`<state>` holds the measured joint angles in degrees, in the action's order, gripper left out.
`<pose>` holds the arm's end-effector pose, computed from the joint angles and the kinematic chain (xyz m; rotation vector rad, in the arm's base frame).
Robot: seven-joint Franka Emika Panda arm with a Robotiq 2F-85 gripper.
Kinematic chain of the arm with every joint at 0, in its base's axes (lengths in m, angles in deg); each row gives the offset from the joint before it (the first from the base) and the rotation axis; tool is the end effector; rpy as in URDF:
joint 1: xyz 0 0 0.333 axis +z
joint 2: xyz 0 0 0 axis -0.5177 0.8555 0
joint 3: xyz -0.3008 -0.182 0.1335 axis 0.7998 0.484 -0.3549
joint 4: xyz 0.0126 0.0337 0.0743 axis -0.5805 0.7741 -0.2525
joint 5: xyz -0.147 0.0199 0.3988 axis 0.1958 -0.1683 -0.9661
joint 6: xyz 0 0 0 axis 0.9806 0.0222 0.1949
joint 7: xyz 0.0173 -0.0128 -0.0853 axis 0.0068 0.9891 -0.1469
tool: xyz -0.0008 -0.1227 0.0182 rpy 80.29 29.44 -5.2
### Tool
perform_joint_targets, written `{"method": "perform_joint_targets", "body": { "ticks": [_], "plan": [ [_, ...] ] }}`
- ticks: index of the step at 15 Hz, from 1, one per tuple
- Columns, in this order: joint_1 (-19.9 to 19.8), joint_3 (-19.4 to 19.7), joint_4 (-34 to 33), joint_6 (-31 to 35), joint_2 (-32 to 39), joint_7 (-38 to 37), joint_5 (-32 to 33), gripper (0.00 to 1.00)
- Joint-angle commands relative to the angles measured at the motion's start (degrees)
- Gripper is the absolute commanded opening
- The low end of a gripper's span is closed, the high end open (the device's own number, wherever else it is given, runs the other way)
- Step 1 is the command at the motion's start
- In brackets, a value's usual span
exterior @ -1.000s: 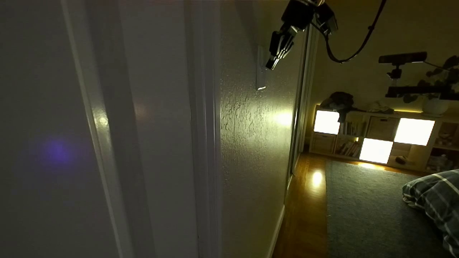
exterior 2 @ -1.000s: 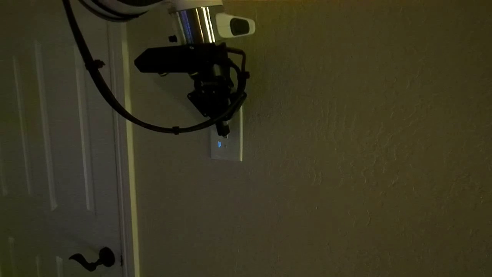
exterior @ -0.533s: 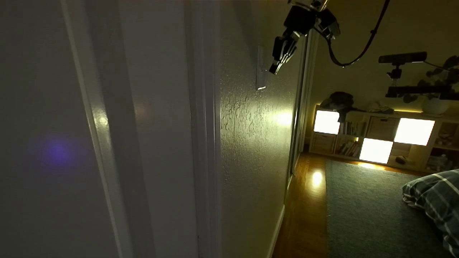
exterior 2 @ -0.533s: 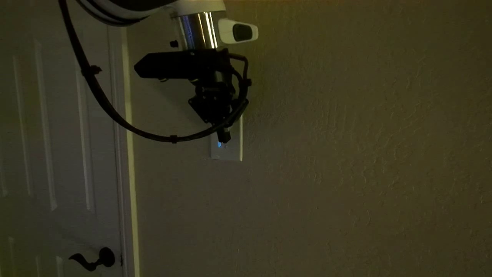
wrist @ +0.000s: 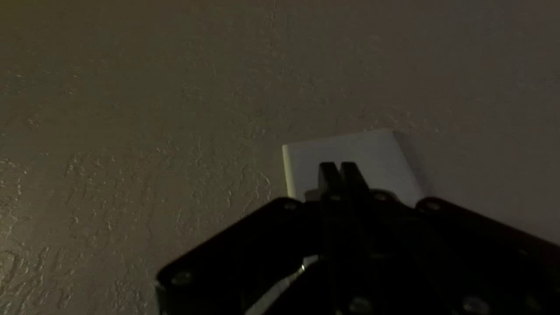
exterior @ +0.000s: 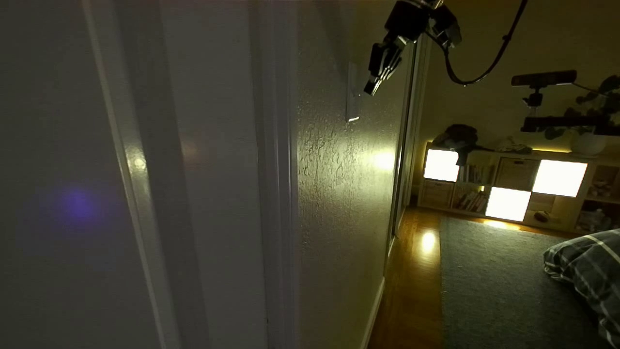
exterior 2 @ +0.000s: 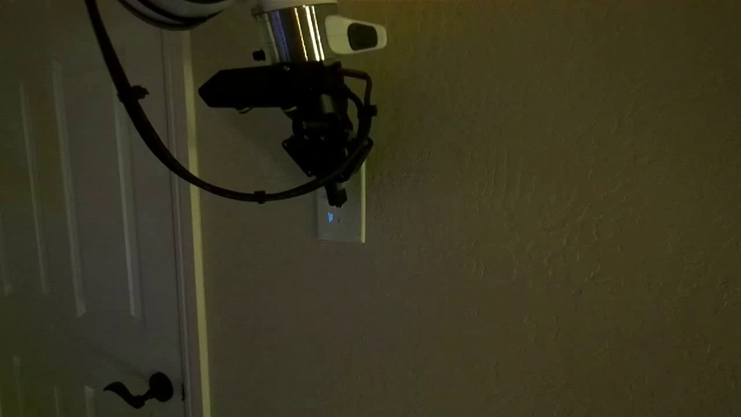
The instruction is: Turn off the light
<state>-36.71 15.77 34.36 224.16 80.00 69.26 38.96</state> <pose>0.7012 -0.0631 0.5441 -2.9493 -0.1783 -0.7085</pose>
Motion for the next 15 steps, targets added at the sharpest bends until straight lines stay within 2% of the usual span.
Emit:
{"method": "perform_joint_targets", "body": {
  "ticks": [1,15],
  "plan": [
    [-0.3,-0.2,2.4,0.5,-3.2,1.3,-0.5,0.07],
    [0.2,-0.9,0.9,0.2,-1.7,1.3,-0.8,0.07]
  ]
}}
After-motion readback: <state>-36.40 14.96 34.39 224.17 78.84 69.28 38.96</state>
